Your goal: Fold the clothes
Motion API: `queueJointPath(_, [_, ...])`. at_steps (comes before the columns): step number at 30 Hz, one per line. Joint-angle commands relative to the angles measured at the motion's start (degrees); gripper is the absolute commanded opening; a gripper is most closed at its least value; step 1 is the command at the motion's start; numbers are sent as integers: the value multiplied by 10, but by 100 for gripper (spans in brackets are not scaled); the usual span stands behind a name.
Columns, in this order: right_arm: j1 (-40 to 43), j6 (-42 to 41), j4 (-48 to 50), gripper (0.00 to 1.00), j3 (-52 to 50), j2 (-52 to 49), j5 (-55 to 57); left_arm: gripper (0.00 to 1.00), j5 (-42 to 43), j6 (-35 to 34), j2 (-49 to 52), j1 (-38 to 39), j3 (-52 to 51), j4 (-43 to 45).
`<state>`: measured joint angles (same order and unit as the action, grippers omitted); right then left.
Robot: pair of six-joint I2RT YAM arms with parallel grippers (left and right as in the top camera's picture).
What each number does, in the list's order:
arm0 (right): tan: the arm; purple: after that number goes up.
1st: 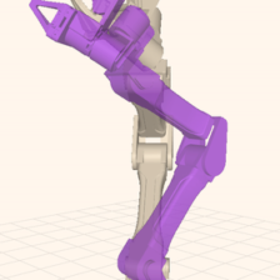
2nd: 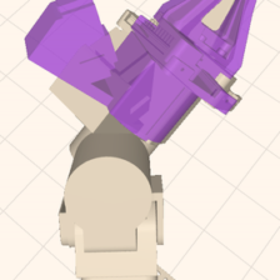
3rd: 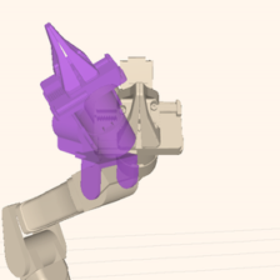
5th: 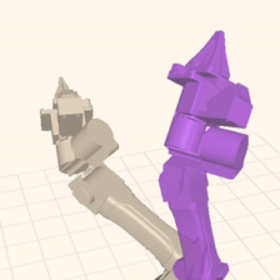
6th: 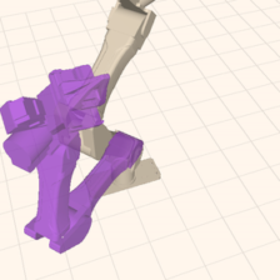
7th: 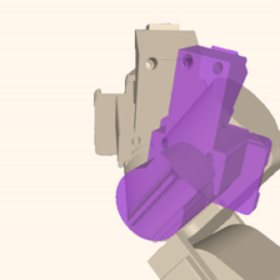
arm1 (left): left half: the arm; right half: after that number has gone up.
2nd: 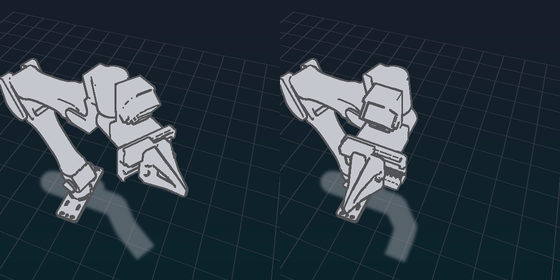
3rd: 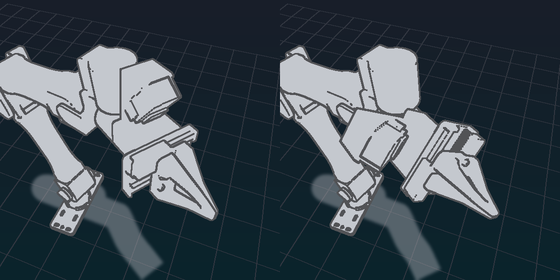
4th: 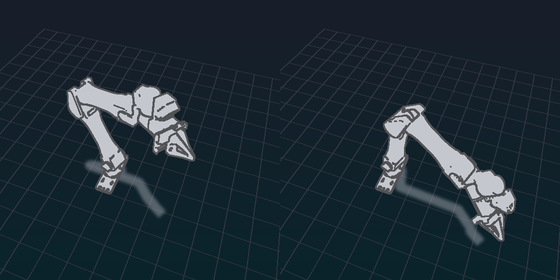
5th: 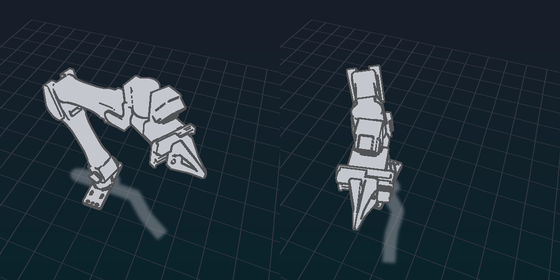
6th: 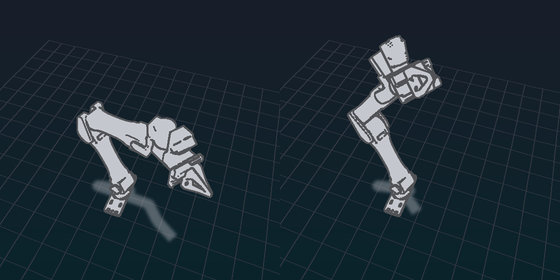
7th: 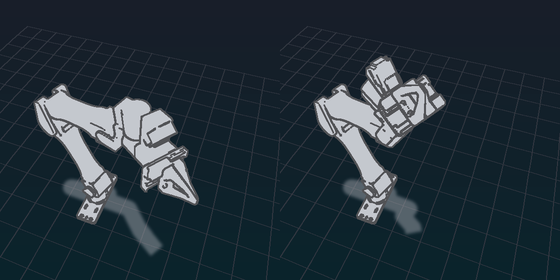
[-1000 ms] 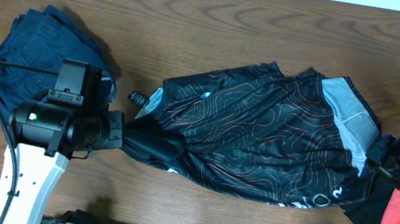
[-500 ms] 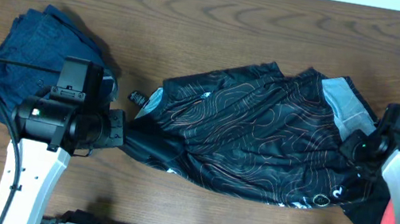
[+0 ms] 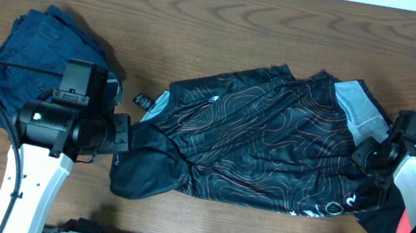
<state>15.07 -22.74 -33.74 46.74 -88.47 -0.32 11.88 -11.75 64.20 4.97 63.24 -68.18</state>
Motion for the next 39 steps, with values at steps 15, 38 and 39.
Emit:
queueJointPath(15, [-5,10,31,1,-6,-53,-3,8,4,3,2,-2,7,-6])
queueJointPath(38, [6,-27,-355,1,208,113,175,15,53,3,47,-1,-47,5])
queueJointPath(39, [7,-27,-354,1,207,113,175,15,62,3,52,-1,-47,6])
